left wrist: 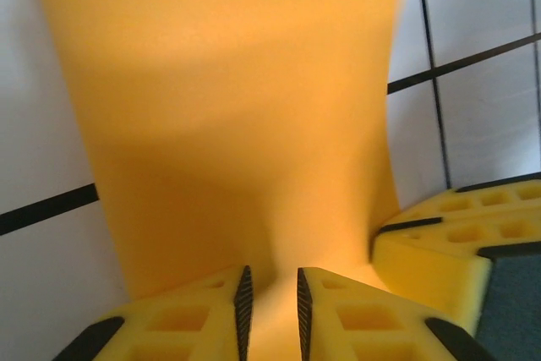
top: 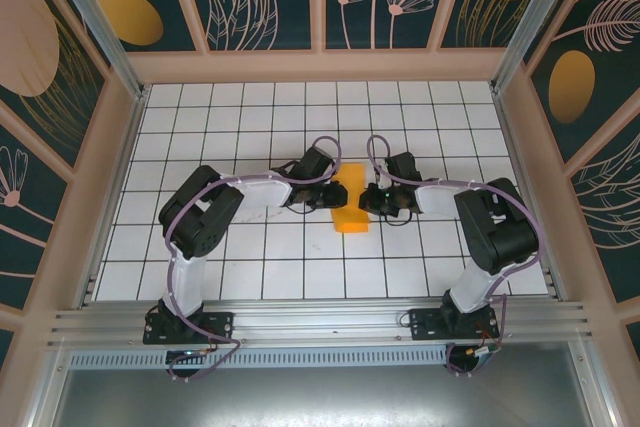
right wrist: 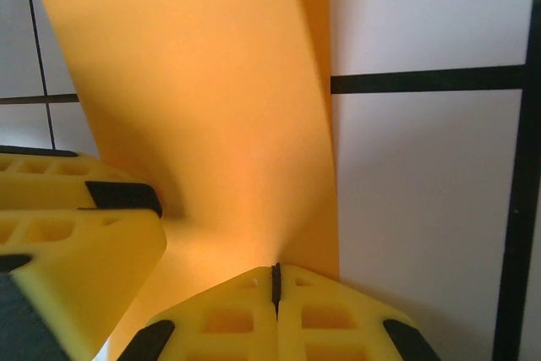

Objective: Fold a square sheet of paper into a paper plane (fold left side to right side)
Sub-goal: First fold the square sheet of paper in half at the center of the table.

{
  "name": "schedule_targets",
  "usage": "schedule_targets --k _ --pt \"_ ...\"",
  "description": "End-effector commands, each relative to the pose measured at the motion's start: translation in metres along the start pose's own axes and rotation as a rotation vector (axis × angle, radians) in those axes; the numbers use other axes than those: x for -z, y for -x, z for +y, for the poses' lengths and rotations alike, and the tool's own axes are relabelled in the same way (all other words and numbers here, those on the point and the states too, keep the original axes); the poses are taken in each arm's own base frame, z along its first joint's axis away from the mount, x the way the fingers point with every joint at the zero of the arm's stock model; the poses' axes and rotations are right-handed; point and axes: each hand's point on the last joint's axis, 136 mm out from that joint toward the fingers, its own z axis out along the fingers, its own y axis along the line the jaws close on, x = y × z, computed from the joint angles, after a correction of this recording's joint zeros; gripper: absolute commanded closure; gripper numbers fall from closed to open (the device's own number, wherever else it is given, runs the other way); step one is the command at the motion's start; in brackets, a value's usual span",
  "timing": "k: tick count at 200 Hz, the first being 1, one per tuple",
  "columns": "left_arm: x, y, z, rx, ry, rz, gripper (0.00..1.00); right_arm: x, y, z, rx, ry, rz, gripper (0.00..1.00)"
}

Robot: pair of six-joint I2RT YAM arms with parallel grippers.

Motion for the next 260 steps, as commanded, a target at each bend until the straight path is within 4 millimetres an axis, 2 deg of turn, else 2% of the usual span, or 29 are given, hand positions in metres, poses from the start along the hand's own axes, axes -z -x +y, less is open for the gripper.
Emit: schedule_targets --k 1,48,98,113,133,170,186,202,227,260 --pt "-0.008 -0.008 0.022 -0.003 0.081 0.022 0.75 -0.011 -0.031 -0.044 -0.043 -0.173 0.098 0.99" --pt "-0.003 -0.012 0.031 -0.005 0.115 0.018 0.76 -0.011 -0.035 -0.049 -0.048 -0.190 0.109 0.99" --pt "0.017 -0.008 0.050 0.026 0.130 -0.008 0.77 -0.010 -0.035 -0.047 -0.044 -0.184 0.105 0.99" --pt "0.023 -0.004 0.050 0.032 0.111 -0.022 0.78 -0.010 -0.034 -0.047 -0.044 -0.181 0.104 0.99" --pt "0.035 0.008 0.038 0.010 0.070 -0.058 0.78 -0.010 -0.033 -0.045 -0.043 -0.172 0.101 0.99" --pt "0.059 0.027 -0.011 -0.042 -0.102 -0.128 0.78 -0.009 -0.031 -0.042 -0.044 -0.166 0.096 0.99" --pt "0.056 0.025 -0.030 -0.066 -0.161 -0.110 0.78 -0.008 -0.031 -0.041 -0.040 -0.166 0.094 0.99" --pt "0.043 0.021 -0.037 -0.068 -0.181 -0.084 0.77 -0.007 -0.031 -0.042 -0.040 -0.168 0.093 0.99" --pt "0.022 0.017 -0.031 -0.046 -0.161 -0.057 0.77 -0.007 -0.032 -0.042 -0.042 -0.166 0.096 0.99" --pt "0.005 0.010 -0.020 -0.030 -0.137 -0.025 0.78 -0.008 -0.032 -0.041 -0.041 -0.161 0.097 0.99"
